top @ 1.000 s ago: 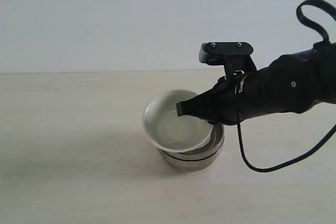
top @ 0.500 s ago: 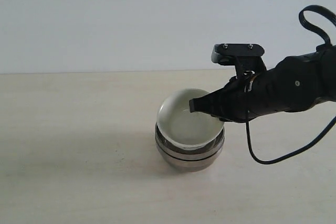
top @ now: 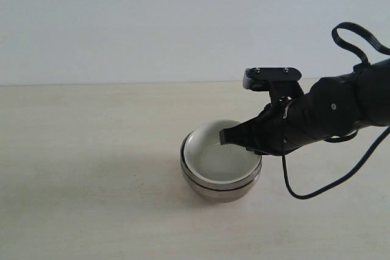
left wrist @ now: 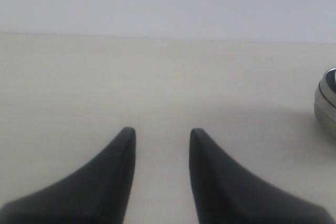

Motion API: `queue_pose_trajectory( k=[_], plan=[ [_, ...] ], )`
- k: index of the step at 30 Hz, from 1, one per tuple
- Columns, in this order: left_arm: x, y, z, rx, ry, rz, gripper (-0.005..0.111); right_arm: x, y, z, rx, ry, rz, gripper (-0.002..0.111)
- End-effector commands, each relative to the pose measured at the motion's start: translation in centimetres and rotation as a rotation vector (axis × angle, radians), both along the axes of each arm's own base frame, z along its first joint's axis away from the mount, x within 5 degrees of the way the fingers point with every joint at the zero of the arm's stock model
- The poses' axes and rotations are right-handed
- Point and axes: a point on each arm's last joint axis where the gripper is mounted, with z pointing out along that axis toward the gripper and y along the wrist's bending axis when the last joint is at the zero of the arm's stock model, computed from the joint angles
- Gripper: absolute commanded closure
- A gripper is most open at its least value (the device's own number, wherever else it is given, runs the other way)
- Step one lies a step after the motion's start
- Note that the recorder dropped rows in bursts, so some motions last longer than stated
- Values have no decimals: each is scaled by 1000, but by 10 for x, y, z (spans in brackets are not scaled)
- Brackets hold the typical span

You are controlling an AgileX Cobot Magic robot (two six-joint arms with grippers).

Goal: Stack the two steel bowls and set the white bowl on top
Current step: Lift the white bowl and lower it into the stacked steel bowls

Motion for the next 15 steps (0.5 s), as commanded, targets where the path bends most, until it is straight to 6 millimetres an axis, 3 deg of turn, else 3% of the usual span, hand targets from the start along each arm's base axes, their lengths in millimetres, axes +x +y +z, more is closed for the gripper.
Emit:
queue_pose_trajectory(
  k=[1,15],
  plan=[
    [0,0,-1,1,-6,3,74,5,-1,5,17,-45,-8,108],
    [0,0,-1,1,-6,3,74,5,-1,5,-1,-55,16,108]
  ],
)
